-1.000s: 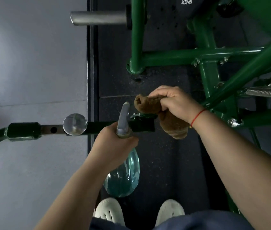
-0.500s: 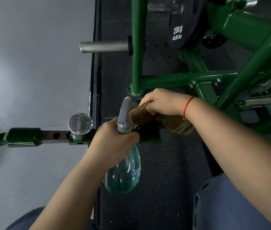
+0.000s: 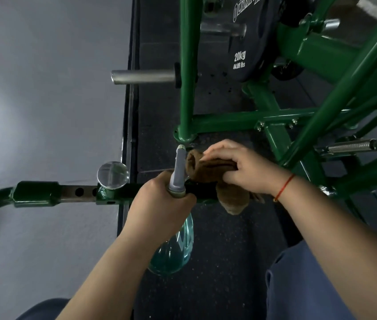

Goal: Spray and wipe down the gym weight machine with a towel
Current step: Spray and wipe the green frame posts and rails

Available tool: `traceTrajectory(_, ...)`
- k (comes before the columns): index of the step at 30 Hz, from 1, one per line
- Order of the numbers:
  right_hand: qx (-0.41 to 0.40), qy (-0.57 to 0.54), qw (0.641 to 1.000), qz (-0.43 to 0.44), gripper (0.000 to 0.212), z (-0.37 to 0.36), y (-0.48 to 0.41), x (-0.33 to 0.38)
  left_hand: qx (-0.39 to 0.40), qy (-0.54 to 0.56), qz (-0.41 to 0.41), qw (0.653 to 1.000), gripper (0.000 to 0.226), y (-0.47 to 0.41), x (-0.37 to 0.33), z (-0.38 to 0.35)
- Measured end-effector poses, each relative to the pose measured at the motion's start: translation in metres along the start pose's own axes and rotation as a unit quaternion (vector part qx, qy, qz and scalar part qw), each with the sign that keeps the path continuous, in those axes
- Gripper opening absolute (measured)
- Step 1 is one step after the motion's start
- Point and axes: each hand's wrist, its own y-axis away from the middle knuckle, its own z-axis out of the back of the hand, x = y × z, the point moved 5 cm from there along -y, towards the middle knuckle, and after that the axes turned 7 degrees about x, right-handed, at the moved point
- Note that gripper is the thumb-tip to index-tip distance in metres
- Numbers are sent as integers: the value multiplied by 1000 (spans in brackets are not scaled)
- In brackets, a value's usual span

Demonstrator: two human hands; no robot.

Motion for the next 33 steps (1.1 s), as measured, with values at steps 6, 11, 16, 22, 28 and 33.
traceTrajectory(6,-66,-50,983,-162,32,36,-4,-47,5,4,-4,1000,18,-4,1,-6)
traceTrajectory(11,-79,-127,987,-63,49,4,-25,-30,30,-13,-27,999,13,-5,-3,-17)
traceTrajectory(16,-160,-105,971,-141,49,0,4,-62,41,12,-28,999,13,-10,-6,-27)
traceTrajectory(22,-68,55,945,-315,23,16,2,-110,67,5,-42,997,13,-15,-12,-38)
traceTrajectory(28,-202,105,944,-239,55,-23,1,-107,115,-7,-52,992,13,-20,-12,-61)
traceTrajectory(33,-357,-139,900,-209,57,-55,36,-92,146,-23,-65,987,16,-27,-16,-82)
